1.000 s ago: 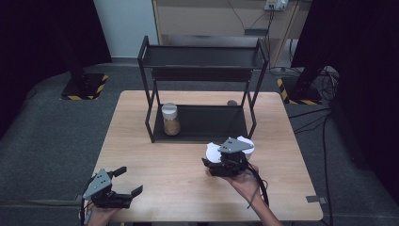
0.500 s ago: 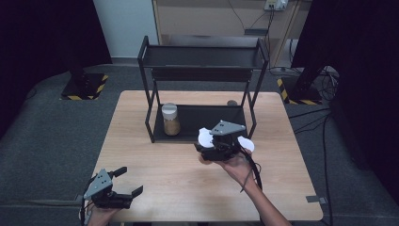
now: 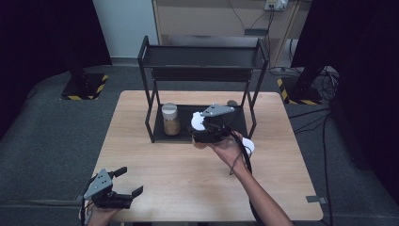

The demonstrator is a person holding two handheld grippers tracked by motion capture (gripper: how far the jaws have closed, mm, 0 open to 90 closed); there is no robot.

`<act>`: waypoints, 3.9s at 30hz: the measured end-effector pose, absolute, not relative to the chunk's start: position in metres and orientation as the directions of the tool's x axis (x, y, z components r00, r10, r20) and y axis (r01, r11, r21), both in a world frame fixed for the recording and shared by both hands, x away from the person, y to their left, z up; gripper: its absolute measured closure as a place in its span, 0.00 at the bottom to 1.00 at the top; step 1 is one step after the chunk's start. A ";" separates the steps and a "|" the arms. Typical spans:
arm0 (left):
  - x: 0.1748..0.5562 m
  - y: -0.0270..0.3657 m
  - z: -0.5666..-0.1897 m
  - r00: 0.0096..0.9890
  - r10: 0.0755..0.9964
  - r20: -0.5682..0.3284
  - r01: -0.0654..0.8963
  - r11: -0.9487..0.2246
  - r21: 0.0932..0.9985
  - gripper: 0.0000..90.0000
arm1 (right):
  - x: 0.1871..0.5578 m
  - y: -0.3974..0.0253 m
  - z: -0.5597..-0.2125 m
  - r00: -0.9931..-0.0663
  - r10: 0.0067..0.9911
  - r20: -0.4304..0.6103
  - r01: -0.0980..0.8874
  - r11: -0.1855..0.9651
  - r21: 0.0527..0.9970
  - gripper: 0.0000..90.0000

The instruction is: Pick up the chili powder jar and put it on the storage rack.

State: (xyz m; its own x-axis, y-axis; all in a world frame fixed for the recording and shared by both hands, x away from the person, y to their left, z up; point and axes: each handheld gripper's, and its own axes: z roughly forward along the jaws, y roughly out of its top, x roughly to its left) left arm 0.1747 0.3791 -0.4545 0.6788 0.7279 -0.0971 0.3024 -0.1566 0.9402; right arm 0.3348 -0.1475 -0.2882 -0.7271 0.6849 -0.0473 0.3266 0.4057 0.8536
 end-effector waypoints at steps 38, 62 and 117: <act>0.177 0.380 -0.456 0.686 0.720 -0.100 0.305 -0.159 0.939 0.02 | 0.430 -0.114 -0.333 -0.622 0.783 0.019 0.433 0.323 0.842 0.35; 0.179 0.380 -0.456 0.692 0.715 -0.100 0.305 -0.165 0.938 0.02 | 0.449 -0.109 -0.370 -0.623 0.782 0.034 0.462 0.332 0.822 0.34; 0.179 0.379 -0.456 0.689 0.717 -0.102 0.308 -0.163 0.937 0.02 | 0.339 -0.187 -0.260 -0.757 0.652 -0.040 0.231 0.324 0.917 0.13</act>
